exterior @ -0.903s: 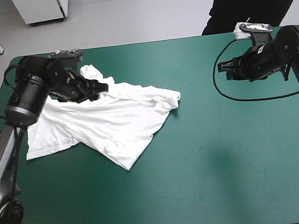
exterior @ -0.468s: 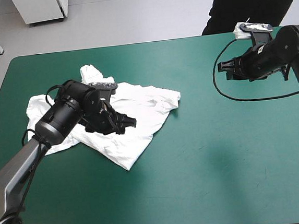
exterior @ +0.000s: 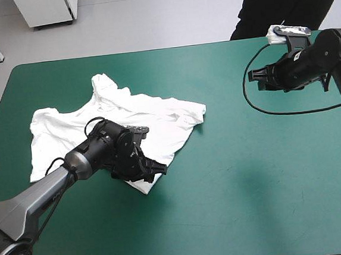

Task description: Fold the cloth

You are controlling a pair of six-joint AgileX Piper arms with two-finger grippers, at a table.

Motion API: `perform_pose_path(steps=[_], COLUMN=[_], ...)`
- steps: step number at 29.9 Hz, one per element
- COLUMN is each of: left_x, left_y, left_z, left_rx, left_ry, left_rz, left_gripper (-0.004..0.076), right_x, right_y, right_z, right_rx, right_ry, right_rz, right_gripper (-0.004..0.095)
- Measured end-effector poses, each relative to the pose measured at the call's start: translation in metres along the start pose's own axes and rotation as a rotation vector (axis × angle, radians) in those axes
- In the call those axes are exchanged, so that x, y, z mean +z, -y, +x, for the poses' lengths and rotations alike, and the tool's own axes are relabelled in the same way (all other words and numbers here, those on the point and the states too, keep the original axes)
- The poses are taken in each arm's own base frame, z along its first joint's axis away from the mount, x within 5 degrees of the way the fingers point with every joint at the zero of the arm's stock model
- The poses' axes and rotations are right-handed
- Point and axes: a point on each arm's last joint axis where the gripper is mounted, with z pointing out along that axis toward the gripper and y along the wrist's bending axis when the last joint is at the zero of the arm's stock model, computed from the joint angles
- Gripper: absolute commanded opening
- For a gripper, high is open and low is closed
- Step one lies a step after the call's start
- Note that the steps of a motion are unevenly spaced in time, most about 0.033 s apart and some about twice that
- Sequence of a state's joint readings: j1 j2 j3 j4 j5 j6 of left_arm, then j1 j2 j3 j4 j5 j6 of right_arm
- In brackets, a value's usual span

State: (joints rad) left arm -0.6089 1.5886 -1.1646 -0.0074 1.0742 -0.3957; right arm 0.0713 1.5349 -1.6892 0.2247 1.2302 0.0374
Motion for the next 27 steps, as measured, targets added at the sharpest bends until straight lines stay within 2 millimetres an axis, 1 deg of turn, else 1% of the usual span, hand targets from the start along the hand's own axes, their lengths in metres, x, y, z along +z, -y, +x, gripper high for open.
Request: perform_pose_path(steps=[5, 9, 12, 13, 14, 15, 17, 18, 19, 20, 22, 25, 27], left_x=[0.021, 0.040, 0.043, 0.044, 0.045, 0.048, 0.051, 0.052, 0.053, 0.053, 0.053, 0.053, 0.053], left_y=[0.001, 0.002, 0.004, 0.004, 0.004, 0.004, 0.003, 0.003, 0.002, 0.002, 0.001, 0.001, 0.001], left_z=[-0.003, 0.000, 0.002, 0.003, 0.004, 0.005, 0.007, 0.007, 0.008, 0.008, 0.007, 0.007, 0.007], left_rx=[-0.003, -0.009, 0.003, 0.009, 0.014, 0.023, 0.035, 0.037, 0.039, 0.045, 0.052, 0.057, 0.061], left_ry=[-0.030, -0.085, -0.093, -0.093, -0.094, -0.098, -0.101, -0.101, -0.102, -0.097, -0.094, -0.093, -0.094], left_rz=[-0.009, -0.006, -0.005, -0.007, -0.011, -0.019, -0.033, -0.037, -0.040, -0.044, -0.049, -0.054, -0.054], left_gripper=[0.0458, 0.0458, 0.0437, 0.0407, 0.0358, 0.0286, 0.0097, 0.0017, -0.0003, -0.0005, -0.0010, -0.0010, -0.0010], right_x=[0.000, 0.000, 0.000, 0.000, 0.000, 0.000, 0.000, 0.001, 0.003, 0.005, 0.016, 0.040, 0.061], right_y=[0.000, 0.000, 0.000, 0.000, 0.000, 0.000, 0.000, 0.000, 0.000, 0.000, -0.001, -0.011, -0.024], right_z=[0.000, 0.000, -0.001, -0.001, -0.001, -0.001, -0.001, -0.001, -0.002, -0.002, -0.004, -0.005, -0.004], right_rx=[0.001, 0.001, 0.001, 0.001, 0.001, 0.001, 0.001, 0.002, 0.002, 0.002, -0.010, -0.065, -0.122], right_ry=[0.001, 0.003, 0.007, 0.008, 0.008, 0.010, 0.012, 0.011, 0.007, 0.003, -0.018, -0.060, -0.099], right_rz=[-0.002, -0.003, -0.003, -0.003, -0.004, -0.004, -0.004, -0.004, -0.006, -0.007, -0.014, -0.020, -0.031], right_gripper=[0.0408, 0.0404, 0.0404, 0.0404, 0.0404, 0.0404, 0.0404, 0.0404, 0.0405, 0.0405, 0.0405, 0.0407, 0.0448])
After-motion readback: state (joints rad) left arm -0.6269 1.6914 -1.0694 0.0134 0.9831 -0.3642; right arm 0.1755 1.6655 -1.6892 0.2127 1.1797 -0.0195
